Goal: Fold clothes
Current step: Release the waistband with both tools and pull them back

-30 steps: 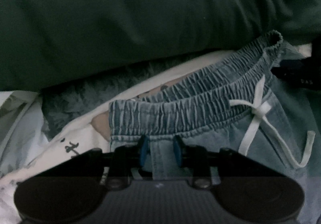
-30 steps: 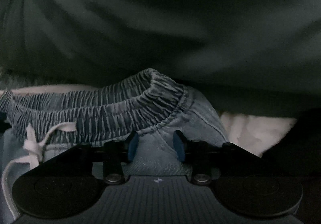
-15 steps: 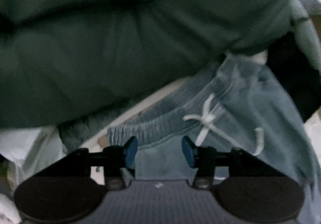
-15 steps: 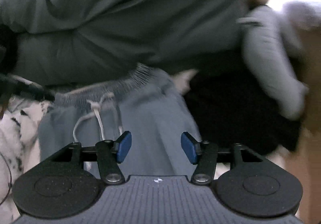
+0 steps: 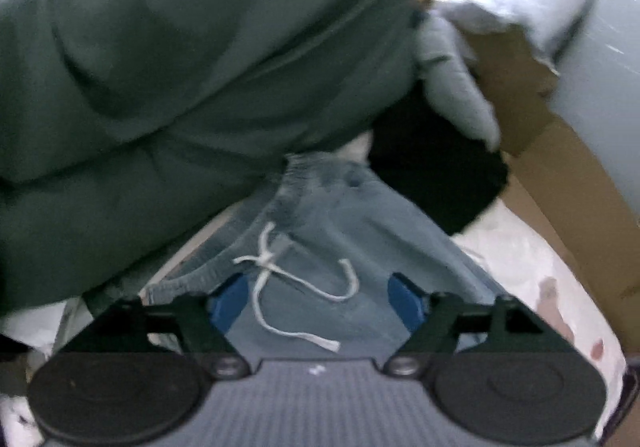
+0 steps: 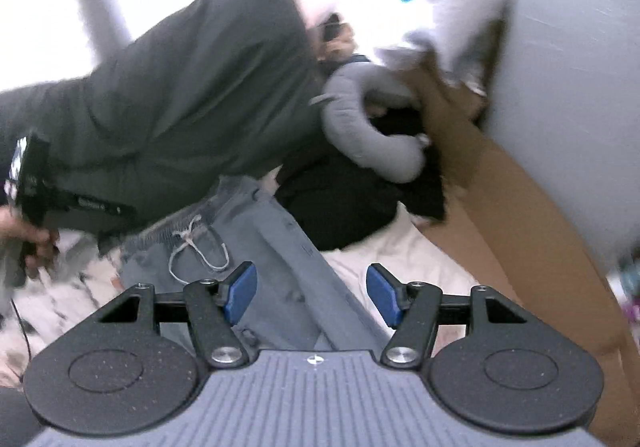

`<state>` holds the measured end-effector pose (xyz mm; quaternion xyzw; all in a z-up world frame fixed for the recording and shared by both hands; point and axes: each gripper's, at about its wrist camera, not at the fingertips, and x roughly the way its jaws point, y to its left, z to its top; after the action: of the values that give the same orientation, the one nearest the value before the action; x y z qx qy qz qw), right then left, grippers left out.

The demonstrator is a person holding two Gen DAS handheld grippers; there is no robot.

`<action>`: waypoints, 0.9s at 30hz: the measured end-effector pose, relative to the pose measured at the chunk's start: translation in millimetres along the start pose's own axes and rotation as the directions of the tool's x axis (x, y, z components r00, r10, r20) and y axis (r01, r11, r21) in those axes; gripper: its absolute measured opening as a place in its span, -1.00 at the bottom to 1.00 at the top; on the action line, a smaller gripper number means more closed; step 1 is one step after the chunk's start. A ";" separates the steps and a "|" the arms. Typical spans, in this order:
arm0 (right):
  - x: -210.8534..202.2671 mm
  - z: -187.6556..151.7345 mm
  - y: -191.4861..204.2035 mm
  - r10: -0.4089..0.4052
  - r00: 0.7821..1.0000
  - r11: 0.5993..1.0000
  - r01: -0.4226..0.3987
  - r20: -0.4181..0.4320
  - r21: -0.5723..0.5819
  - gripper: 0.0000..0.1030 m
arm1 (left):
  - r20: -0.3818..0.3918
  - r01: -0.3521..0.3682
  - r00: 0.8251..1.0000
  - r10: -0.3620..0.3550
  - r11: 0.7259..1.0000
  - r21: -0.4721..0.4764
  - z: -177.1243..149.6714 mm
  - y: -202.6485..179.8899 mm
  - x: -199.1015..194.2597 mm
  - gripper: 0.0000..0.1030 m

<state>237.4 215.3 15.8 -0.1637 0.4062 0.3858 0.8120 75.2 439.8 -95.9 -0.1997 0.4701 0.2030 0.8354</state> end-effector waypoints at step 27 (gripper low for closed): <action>-212.1 -163.2 -72.6 -0.362 0.932 0.836 0.317 0.015 0.449 0.36 | 0.023 0.089 0.995 -0.097 0.971 0.224 50.5 -105.3 -104.9 0.67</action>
<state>126.5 -31.0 78.4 -0.0266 0.4061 0.1417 0.9024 116.3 362.2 34.2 -0.1233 0.4657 0.1131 0.8690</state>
